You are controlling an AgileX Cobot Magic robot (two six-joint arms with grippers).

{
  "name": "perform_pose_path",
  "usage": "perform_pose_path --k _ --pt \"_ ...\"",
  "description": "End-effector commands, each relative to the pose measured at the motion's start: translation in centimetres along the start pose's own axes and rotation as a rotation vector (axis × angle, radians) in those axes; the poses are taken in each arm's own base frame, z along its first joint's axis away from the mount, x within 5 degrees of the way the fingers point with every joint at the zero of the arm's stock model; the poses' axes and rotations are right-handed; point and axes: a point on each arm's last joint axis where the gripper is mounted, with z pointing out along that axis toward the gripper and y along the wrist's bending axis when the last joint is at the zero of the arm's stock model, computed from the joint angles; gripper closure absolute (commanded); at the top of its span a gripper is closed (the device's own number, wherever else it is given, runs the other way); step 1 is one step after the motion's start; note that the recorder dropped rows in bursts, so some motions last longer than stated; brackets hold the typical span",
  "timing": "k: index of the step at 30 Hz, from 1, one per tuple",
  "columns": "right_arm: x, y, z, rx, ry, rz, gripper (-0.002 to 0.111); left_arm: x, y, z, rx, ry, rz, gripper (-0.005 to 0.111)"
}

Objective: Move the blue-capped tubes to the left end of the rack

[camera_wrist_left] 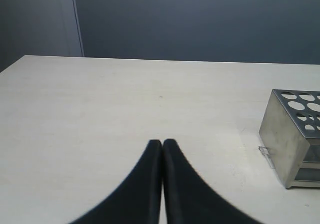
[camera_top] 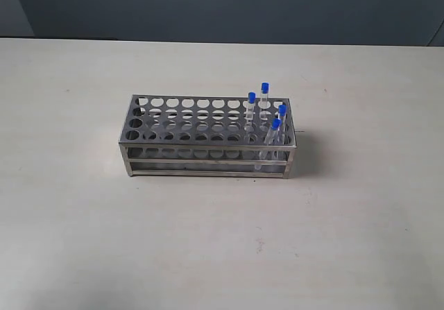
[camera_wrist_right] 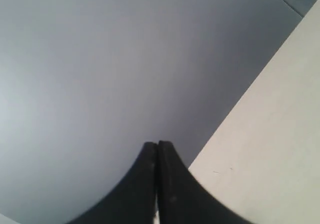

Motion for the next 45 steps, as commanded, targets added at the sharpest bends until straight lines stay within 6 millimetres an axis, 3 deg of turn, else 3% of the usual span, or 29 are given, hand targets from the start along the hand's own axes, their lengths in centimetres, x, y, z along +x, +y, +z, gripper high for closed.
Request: perform_pose_path --k 1,10,13,16,18,22,27,29,36,41,45 --pt "-0.3 0.0 -0.1 -0.001 -0.042 0.085 0.109 -0.1 0.0 0.0 0.004 -0.004 -0.003 0.106" --pt "-0.6 -0.1 -0.1 0.001 -0.073 0.085 0.109 -0.1 0.0 0.0 0.004 -0.004 -0.003 0.106" --pt "-1.0 -0.2 -0.1 0.004 -0.111 0.167 0.109 -0.1 0.0 0.0 0.004 -0.004 -0.003 0.106" --pt "-0.3 0.0 -0.1 -0.007 -0.036 0.259 0.109 -0.1 0.0 0.0 0.004 -0.004 -0.003 0.106" --pt "0.6 0.2 -0.1 -0.018 0.062 0.184 0.109 -0.1 0.0 0.0 0.004 -0.004 -0.003 0.106" --pt "1.0 2.9 -0.7 -0.155 0.21 -0.16 0.109 -0.1 0.0 0.0 0.004 -0.004 -0.003 0.106" --pt "0.4 5.8 -1.4 -0.323 0.224 -0.396 0.109 -0.1 0.0 0.0 0.004 -0.004 -0.003 0.106" --pt "0.6 6.1 -1.2 -0.331 0.27 -0.481 0.109 -0.1 0.0 0.0 0.004 -0.004 -0.003 0.106" --pt "-0.6 6.6 2.4 -0.17 0.381 -0.674 0.109 -0.1 0.0 0.0 0.004 -0.004 -0.003 0.106" --pt "-2.2 7.8 7.0 -0.057 0.464 -0.781 0.109 -0.1 0.0 0.0 0.004 -0.005 -0.001 0.106" --pt "-1.9 8.3 11.5 -0.041 0.678 -0.772 0.109 -0.1 0.0 0.0 0.004 -0.005 -0.001 0.106"
